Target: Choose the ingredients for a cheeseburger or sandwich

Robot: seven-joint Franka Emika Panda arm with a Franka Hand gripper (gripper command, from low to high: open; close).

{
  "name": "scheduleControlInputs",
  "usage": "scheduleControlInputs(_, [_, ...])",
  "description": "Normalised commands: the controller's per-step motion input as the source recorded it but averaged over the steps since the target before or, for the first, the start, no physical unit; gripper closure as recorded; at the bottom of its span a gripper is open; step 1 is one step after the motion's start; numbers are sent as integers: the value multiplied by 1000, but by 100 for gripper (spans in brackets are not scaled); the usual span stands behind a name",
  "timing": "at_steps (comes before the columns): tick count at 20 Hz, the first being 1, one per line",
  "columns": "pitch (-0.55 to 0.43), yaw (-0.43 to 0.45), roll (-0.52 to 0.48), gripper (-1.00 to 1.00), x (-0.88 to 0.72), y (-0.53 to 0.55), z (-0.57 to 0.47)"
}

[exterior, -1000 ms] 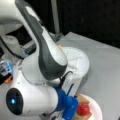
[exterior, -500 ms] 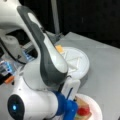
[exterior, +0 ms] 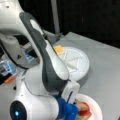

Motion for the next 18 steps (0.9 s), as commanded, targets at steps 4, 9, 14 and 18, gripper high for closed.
scheduleControlInputs(4, [-114, 104, 205, 100, 346, -137, -56])
scheduleControlInputs(9, [-109, 108, 207, 100, 313, -210, -52])
scheduleControlInputs(14, [-84, 123, 213, -100, 249, -210, -30])
scheduleControlInputs(18, [-83, 136, 225, -100, 239, -188, -39])
